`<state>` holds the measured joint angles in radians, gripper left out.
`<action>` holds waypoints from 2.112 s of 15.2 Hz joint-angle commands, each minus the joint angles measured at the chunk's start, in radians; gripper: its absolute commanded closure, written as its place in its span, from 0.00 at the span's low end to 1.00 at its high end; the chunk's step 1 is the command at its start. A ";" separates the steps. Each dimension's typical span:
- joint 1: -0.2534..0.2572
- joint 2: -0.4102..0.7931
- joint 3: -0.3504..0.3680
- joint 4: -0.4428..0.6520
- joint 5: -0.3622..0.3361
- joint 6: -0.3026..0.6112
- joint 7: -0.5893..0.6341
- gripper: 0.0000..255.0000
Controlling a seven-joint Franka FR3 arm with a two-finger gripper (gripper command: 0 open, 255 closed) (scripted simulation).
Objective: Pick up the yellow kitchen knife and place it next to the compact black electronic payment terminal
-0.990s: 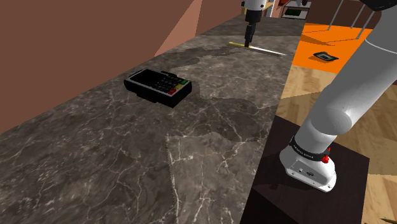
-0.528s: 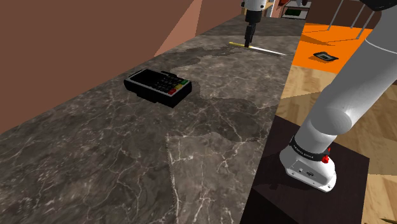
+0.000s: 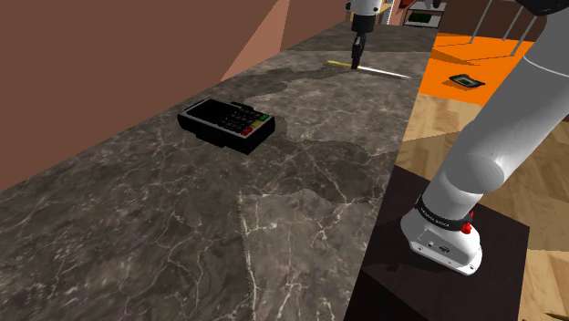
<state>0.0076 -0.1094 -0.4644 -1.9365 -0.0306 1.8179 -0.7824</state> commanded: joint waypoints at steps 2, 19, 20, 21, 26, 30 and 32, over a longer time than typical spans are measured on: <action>0.000 0.000 0.000 0.000 0.000 0.000 0.000 1.00; 0.003 0.019 0.001 0.248 0.009 -0.231 -0.004 1.00; 0.002 0.022 0.001 0.266 0.011 -0.246 -0.005 1.00; 0.002 0.026 0.000 0.283 0.013 -0.260 -0.006 1.00; 0.012 0.003 0.014 0.305 0.004 -0.302 0.017 1.00; 0.045 -0.135 0.082 0.166 -0.038 -0.293 0.125 1.00; 0.056 -0.196 0.119 0.106 -0.049 -0.293 0.176 1.00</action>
<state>0.0572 -0.2723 -0.3645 -1.8019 -0.0727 1.5294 -0.6342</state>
